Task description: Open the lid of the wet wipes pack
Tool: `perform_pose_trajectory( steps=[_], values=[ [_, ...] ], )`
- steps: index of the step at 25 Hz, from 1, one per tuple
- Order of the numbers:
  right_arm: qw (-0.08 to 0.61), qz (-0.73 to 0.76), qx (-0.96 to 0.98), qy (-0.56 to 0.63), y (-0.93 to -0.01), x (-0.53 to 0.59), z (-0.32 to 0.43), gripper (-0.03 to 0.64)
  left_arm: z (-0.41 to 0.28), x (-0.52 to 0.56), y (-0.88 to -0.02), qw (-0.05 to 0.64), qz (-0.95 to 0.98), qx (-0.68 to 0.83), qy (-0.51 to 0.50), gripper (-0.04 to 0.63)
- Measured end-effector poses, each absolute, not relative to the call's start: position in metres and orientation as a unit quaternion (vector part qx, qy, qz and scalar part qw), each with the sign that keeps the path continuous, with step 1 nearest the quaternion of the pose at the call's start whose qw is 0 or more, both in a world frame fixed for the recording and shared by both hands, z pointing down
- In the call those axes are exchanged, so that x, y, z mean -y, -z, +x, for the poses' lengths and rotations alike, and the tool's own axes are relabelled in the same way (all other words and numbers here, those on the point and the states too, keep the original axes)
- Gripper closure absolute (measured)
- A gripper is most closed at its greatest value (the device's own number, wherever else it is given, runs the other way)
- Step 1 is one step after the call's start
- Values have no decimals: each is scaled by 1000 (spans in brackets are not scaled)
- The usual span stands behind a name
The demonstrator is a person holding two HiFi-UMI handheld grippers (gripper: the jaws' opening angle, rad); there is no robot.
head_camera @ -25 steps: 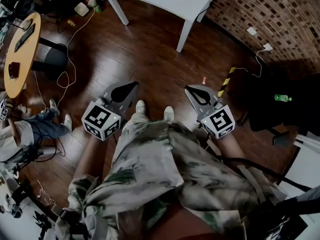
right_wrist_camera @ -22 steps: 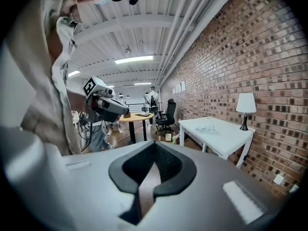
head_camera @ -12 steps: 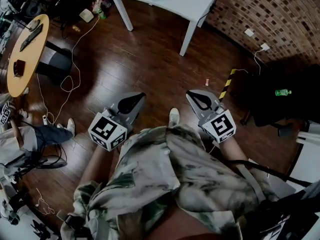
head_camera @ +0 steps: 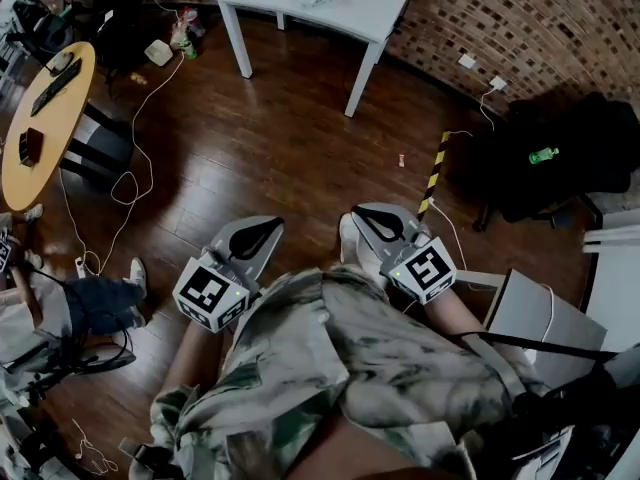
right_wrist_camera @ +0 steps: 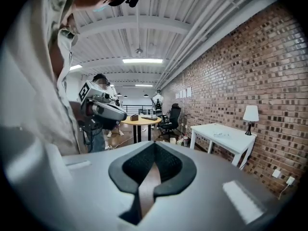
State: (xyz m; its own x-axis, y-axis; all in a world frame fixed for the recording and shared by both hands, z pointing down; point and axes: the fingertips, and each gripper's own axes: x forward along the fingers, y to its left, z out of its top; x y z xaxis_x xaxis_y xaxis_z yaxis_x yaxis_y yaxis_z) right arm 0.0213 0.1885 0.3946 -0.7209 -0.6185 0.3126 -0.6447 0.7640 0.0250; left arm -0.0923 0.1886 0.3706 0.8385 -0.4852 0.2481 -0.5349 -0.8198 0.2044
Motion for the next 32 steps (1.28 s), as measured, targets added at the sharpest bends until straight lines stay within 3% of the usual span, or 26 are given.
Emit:
perform_pose_trajectory(
  steps=[9, 32],
  values=[
    [159, 368, 914, -65, -390, -269, -42, 609, -134, -254, -364, 132, 964, 214, -86, 594],
    [131, 398, 908, -25, -353, -321, -33, 609, -90, -307, -324, 100, 983, 138, -65, 594]
  ],
)
